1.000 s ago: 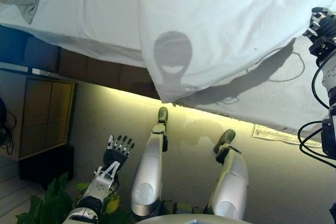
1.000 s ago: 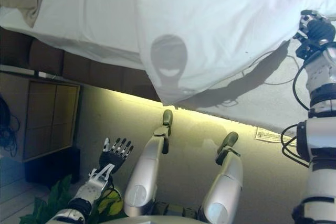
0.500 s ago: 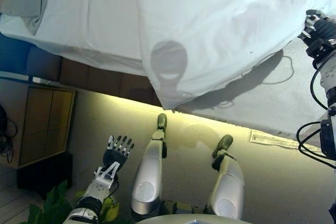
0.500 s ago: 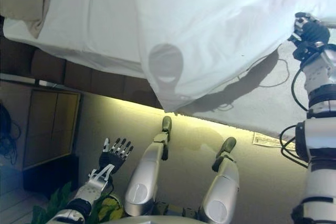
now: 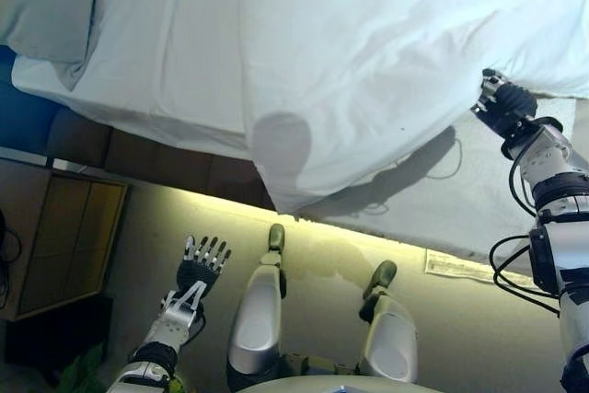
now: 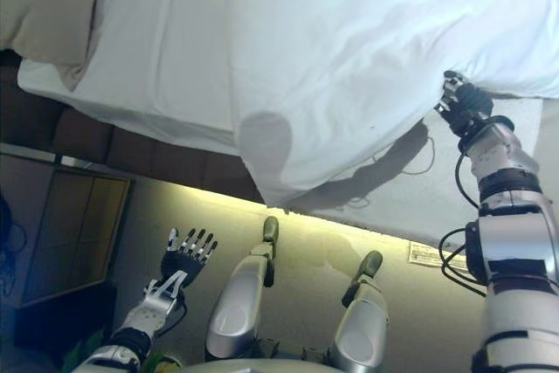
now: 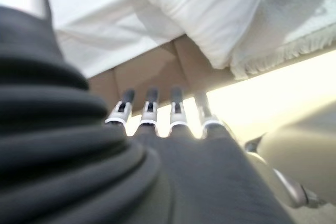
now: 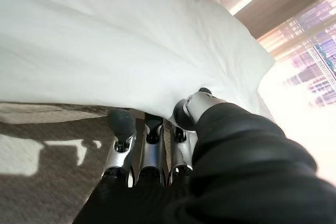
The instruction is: Make the bed neatly
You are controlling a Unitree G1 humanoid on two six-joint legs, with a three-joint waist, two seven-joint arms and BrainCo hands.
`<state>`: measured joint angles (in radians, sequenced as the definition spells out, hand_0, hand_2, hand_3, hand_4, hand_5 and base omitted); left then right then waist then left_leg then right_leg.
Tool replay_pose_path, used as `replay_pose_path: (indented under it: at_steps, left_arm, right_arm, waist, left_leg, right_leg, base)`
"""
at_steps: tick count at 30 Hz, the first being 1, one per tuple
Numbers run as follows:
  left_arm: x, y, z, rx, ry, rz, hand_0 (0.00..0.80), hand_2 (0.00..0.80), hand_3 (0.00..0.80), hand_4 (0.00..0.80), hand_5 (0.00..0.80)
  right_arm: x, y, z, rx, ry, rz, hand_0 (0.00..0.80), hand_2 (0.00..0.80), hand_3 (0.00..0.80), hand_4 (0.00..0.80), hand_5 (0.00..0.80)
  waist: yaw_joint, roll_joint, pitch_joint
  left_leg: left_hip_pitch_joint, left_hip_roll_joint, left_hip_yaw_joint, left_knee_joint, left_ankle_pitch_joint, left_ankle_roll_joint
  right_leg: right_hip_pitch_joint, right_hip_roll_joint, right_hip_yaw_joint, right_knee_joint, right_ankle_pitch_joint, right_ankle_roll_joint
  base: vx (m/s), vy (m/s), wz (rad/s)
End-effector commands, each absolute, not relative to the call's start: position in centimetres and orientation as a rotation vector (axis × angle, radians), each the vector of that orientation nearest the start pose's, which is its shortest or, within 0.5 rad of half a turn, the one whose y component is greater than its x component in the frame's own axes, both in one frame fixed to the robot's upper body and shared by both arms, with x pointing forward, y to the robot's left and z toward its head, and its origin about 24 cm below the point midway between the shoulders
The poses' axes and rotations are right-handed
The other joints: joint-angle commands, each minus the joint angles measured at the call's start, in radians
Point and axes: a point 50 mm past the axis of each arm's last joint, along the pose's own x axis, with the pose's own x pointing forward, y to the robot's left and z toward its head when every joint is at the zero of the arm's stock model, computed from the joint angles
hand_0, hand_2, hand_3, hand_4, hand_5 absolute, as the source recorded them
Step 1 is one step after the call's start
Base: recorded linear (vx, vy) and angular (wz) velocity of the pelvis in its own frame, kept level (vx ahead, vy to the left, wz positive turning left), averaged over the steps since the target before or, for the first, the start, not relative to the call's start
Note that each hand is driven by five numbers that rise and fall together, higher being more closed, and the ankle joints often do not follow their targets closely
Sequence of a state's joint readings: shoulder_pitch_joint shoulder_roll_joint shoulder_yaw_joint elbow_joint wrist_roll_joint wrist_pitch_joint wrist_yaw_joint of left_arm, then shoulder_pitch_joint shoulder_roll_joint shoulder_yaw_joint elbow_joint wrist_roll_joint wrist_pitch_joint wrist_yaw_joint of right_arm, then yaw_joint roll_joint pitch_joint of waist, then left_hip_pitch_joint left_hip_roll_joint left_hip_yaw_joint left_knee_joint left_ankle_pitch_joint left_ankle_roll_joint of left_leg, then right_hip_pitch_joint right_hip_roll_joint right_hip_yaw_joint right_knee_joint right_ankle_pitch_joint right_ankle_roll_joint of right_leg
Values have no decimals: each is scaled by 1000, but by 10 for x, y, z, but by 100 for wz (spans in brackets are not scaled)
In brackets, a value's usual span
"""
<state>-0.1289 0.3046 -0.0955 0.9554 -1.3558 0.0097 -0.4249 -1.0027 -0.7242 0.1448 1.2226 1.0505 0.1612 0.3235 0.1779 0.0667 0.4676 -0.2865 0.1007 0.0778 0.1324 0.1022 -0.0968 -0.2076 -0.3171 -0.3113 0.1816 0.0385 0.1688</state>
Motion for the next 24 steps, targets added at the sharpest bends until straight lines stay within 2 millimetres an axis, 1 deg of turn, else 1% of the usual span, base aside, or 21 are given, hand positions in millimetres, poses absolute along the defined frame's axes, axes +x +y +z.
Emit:
replay_pose_path:
  at_steps: [1, 7, 11, 15, 16, 17, 19, 21, 22, 24]
  left_arm:
    - [196, 241, -103, -989, 472, 243, 0, 0, 0, 0, 0]
    - [191, 243, -106, -974, 482, 250, 0, 0, 0, 0, 0]
    - [201, 241, -99, -945, 452, 195, 0, 0, 0, 0, 0]
    - [224, 230, -84, -924, 418, 93, 0, 0, 0, 0, 0]
    - [234, 224, -76, -911, 406, 36, 0, 0, 0, 0, 0]
    - [239, 222, -72, -907, 396, 17, 0, 0, 0, 0, 0]
    - [259, 211, -56, -891, 384, -70, 0, 0, 0, 0, 0]
    - [275, 202, -42, -870, 375, -146, 0, 0, 0, 0, 0]
    - [278, 200, -39, -864, 374, -162, 0, 0, 0, 0, 0]
    - [291, 193, -27, -841, 375, -214, 0, 0, 0, 0, 0]
  right_arm:
    - [381, -298, 159, 510, 24, 77, 800, 800, 800, 800, 800]
    - [379, -282, 133, 542, 103, 134, 800, 800, 800, 800, 800]
    - [380, -265, 123, 562, 129, 180, 800, 800, 800, 800, 800]
    - [383, -247, 118, 545, 144, 221, 800, 800, 800, 800, 800]
    - [384, -241, 118, 534, 146, 233, 800, 800, 800, 800, 800]
    - [385, -239, 118, 529, 145, 239, 800, 800, 800, 800, 800]
    - [387, -231, 121, 518, 145, 265, 800, 800, 800, 800, 800]
    - [388, -225, 123, 509, 147, 288, 800, 800, 800, 800, 800]
    - [389, -224, 124, 508, 146, 293, 800, 800, 800, 800, 800]
    - [390, -216, 125, 501, 148, 316, 800, 800, 800, 800, 800]
  waist:
    - [1, -25, -94]
    - [4, -33, -124]
    - [-2, -38, -142]
    - [-14, -45, -157]
    - [-19, -49, -162]
    - [-21, -51, -164]
    - [-32, -61, -171]
    - [-43, -71, -175]
    - [-44, -73, -175]
    - [-56, -81, -182]
  left_leg:
    - [10, 29, 35, 64, -96, -1]
    - [64, 37, 38, 34, -92, -8]
    - [101, 46, 46, 9, -84, -15]
    - [129, 50, 48, -11, -79, -15]
    - [136, 52, 50, -19, -77, -16]
    - [139, 53, 52, -24, -75, -16]
    - [152, 60, 57, -44, -69, -19]
    - [162, 68, 62, -58, -63, -22]
    - [165, 70, 63, -61, -62, -23]
    - [180, 79, 70, -74, -60, -26]
  right_leg:
    - [-9, -21, -5, -26, 24, -4]
    - [56, -15, -15, -64, 28, 1]
    - [88, -10, -19, -82, 32, 8]
    - [109, 1, -10, -98, 34, 13]
    - [113, 6, -6, -106, 37, 14]
    - [115, 8, -4, -110, 39, 14]
    - [120, 17, 1, -126, 47, 17]
    - [123, 27, 7, -137, 53, 19]
    - [124, 29, 8, -139, 55, 19]
    - [132, 38, 13, -153, 58, 19]
  base:
    - [40, -20, 1]
    - [11, -4, 1]
    - [8, 0, 1]
    - [21, 2, 1]
    - [0, 0, 0]
    - [0, 0, 0]
    - [1, -19, -7]
    - [-2, -38, -9]
    - [-1, -47, -15]
    - [16, -51, -18]
